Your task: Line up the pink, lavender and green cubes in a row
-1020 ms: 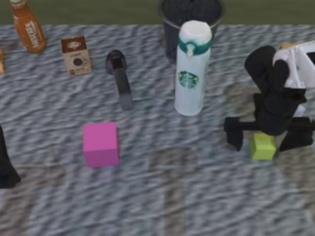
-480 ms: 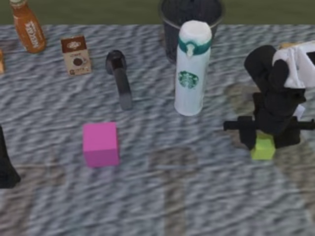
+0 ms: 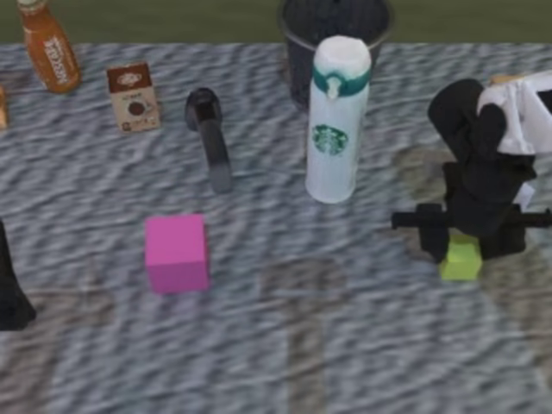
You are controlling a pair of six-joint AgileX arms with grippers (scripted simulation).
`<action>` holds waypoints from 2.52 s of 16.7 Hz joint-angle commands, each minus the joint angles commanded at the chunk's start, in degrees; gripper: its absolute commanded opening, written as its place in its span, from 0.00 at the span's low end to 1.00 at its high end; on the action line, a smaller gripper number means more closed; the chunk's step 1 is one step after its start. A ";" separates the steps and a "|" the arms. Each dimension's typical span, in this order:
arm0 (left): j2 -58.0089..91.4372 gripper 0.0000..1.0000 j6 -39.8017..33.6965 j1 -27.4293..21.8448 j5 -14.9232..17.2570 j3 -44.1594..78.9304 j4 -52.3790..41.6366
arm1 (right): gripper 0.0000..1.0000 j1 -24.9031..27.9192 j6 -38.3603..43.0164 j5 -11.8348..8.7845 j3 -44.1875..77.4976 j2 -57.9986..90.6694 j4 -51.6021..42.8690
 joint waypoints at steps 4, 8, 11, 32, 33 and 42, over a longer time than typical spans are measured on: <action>0.00 1.00 0.00 0.00 0.00 0.00 0.00 | 0.00 0.14 0.10 -0.02 3.57 -2.68 -6.65; 0.00 1.00 0.00 0.00 0.00 0.00 0.00 | 0.00 0.46 -0.13 -0.05 7.24 -6.20 -13.61; 0.00 1.00 0.00 0.00 0.00 0.00 0.00 | 0.00 0.48 -0.15 -0.05 7.42 -6.43 -13.88; 0.00 1.00 0.00 0.00 0.00 0.00 0.00 | 0.00 16.34 15.36 0.30 8.63 -3.71 -12.44; 0.00 1.00 0.00 0.00 0.00 0.00 0.00 | 0.00 16.41 15.38 0.32 7.29 -2.89 -10.18; 0.00 1.00 0.00 0.00 0.00 0.00 0.00 | 0.15 16.72 15.40 0.40 3.88 -0.67 -4.66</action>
